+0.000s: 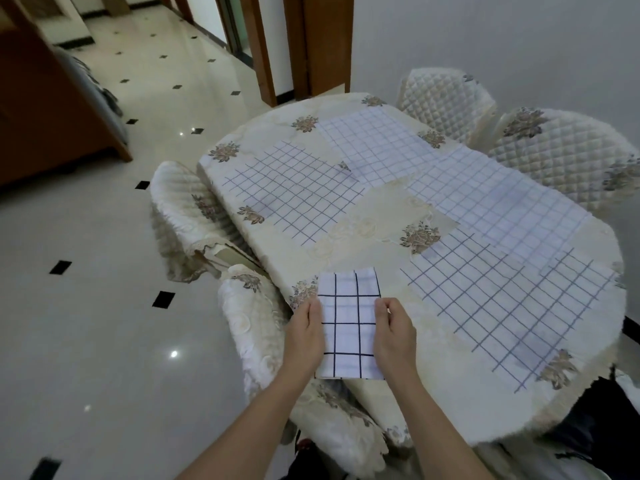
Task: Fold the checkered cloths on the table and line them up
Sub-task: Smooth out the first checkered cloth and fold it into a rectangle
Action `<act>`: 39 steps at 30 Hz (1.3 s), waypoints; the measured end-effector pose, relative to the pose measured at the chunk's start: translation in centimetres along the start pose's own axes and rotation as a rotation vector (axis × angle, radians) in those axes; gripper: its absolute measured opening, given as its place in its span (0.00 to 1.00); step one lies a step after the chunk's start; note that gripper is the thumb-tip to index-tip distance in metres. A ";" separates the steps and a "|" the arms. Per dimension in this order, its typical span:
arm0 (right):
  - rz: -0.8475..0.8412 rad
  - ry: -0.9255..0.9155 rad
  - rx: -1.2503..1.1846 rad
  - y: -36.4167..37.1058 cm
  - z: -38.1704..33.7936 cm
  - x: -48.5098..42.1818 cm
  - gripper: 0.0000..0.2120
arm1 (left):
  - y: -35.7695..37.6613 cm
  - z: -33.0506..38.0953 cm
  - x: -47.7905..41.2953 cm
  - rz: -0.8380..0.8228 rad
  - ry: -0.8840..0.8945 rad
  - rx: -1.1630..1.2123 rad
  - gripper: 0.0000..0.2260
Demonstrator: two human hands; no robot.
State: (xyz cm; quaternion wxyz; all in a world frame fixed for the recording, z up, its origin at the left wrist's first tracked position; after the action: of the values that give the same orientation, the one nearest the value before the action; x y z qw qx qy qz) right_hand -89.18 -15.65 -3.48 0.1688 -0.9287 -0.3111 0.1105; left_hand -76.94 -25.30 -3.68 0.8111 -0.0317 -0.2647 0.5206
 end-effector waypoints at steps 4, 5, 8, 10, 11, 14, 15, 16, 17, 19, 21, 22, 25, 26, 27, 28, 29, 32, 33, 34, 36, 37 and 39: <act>-0.097 -0.038 -0.013 1.2 -0.1 1.3 0.13 | -1.5 -0.6 2.1 0.163 0.006 -0.062 0.15; -0.117 -0.043 -0.016 1.7 -0.3 1.5 0.13 | -2.0 -0.8 2.5 0.194 0.012 -0.066 0.16; -0.159 -0.058 -0.025 2.8 -1.0 2.0 0.12 | -3.5 -1.1 3.2 0.280 0.025 -0.054 0.16; -0.193 -0.082 -0.037 3.7 -1.9 2.0 0.12 | -4.9 -1.0 3.7 0.328 0.022 -0.034 0.16; -0.209 -0.097 -0.048 4.4 -2.4 2.0 0.12 | -5.7 -1.0 3.9 0.353 0.021 -0.031 0.16; -0.256 -0.139 -0.083 6.6 -4.0 2.1 0.12 | -8.2 -1.5 4.0 0.441 -0.004 -0.010 0.16; -0.277 -0.155 -0.085 7.5 -4.5 2.2 0.12 | -9.0 -1.8 4.0 0.468 -0.018 0.009 0.16; -0.295 -0.176 -0.083 8.4 -5.0 2.4 0.12 | -9.9 -2.1 4.0 0.494 -0.033 0.028 0.16; -0.313 -0.199 -0.081 9.3 -5.5 2.6 0.12 | -10.8 -2.5 4.0 0.519 -0.044 0.044 0.16; -0.363 -0.243 -0.085 11.3 -6.6 3.1 0.12 | -12.6 -3.5 4.2 0.574 -0.056 0.065 0.16; -0.431 -0.294 -0.083 13.5 -7.9 3.7 0.12 | -14.7 -4.5 4.3 0.628 -0.071 0.093 0.16; -0.464 -0.321 -0.078 14.6 -8.7 4.1 0.12 | -15.8 -5.0 4.3 0.655 -0.080 0.106 0.17; -0.540 -0.366 -0.083 18.3 -10.6 5.2 0.12 | -19.3 -6.8 3.9 0.723 -0.126 0.147 0.17; -0.560 -0.368 -0.088 19.6 -11.2 5.6 0.12 | -20.5 -7.4 3.6 0.738 -0.141 0.164 0.17; -0.580 -0.367 -0.085 21.1 -11.7 5.9 0.12 | -21.7 -8.1 3.2 0.753 -0.152 0.176 0.17; -0.602 -0.366 -0.078 22.7 -12.1 6.1 0.12 | -23.1 -8.6 2.7 0.769 -0.160 0.182 0.17; -0.626 -0.358 -0.075 24.4 -12.5 6.4 0.12 | -24.5 -9.1 2.1 0.784 -0.162 0.188 0.16; -0.668 -0.332 -0.068 30.1 -13.8 7.0 0.13 | -29.2 -10.6 0.1 0.814 -0.166 0.202 0.17; -0.668 -0.337 -0.068 32.0 -14.4 7.2 0.13 | -30.9 -11.1 -0.8 0.816 -0.173 0.205 0.17; -0.668 -0.344 -0.071 33.9 -15.2 7.3 0.13 | -32.7 -11.6 -1.8 0.814 -0.182 0.204 0.17; -0.682 -0.357 -0.069 37.7 -17.0 7.8 0.13 | -36.4 -12.3 -3.4 0.814 -0.193 0.205 0.17; -0.696 -0.359 -0.053 39.7 -17.9 8.0 0.14 | -38.2 -12.6 -4.1 0.819 -0.193 0.206 0.17; -0.722 -0.353 -0.019 43.6 -19.4 8.3 0.13 | -41.8 -13.4 -5.5 0.833 -0.204 0.208 0.17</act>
State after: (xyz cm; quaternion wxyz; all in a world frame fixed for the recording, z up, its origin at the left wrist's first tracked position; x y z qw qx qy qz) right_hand -53.06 -47.96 -3.15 0.1322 -0.7280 -0.6426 0.1992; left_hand -37.90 -46.06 -3.66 0.5006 -0.0024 -0.2545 0.8274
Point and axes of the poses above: each hand's wrist, its own x-axis away from the middle knuckle, its own y-axis out of the palm, z = x × y, the point moved 3 cm from there along -x, towards the middle knuckle, and after that the axes turned 13 degrees about -y, right-handed, at the moved point
